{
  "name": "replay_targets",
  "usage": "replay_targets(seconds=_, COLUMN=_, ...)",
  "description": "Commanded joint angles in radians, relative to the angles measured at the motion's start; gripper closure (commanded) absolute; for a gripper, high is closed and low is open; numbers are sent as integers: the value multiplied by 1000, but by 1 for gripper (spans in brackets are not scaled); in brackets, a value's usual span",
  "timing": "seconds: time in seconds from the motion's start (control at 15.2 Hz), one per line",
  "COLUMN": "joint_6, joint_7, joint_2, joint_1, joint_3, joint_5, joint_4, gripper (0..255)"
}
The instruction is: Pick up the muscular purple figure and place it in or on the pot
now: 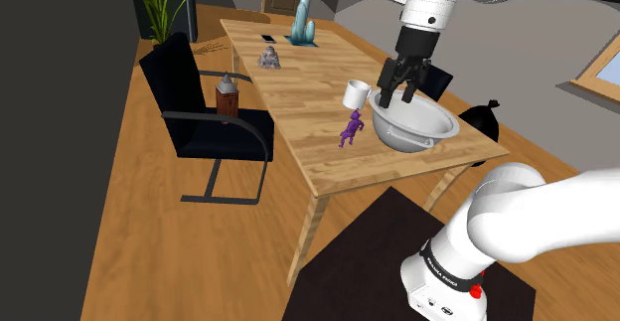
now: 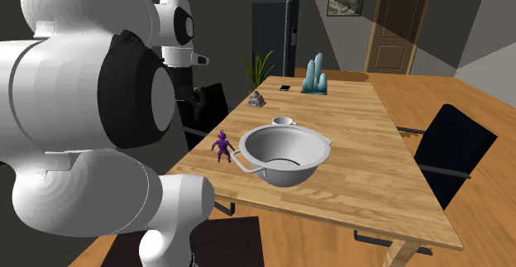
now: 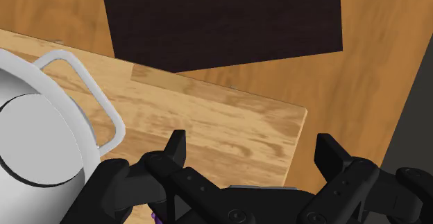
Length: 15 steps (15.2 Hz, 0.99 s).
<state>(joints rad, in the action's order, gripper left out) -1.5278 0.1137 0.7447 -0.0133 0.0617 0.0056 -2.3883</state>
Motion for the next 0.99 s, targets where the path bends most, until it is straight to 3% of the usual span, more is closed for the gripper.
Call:
replay_targets(seconds=0.0, joint_6=0, joint_7=0, joint_2=0, joint_1=0, joint_3=0, joint_5=0, joint_4=0, gripper=0)
replay_targets(seconds=0.46, joint_6=-156, joint_7=-242, joint_2=-208, joint_1=-8, joint_3=165, joint_5=-16, joint_4=42, gripper=0)
replay_targets(seconds=0.92, joint_6=-266, joint_7=-504, joint_2=-486, joint_1=-34, joint_3=305, joint_5=57, joint_4=169, gripper=0)
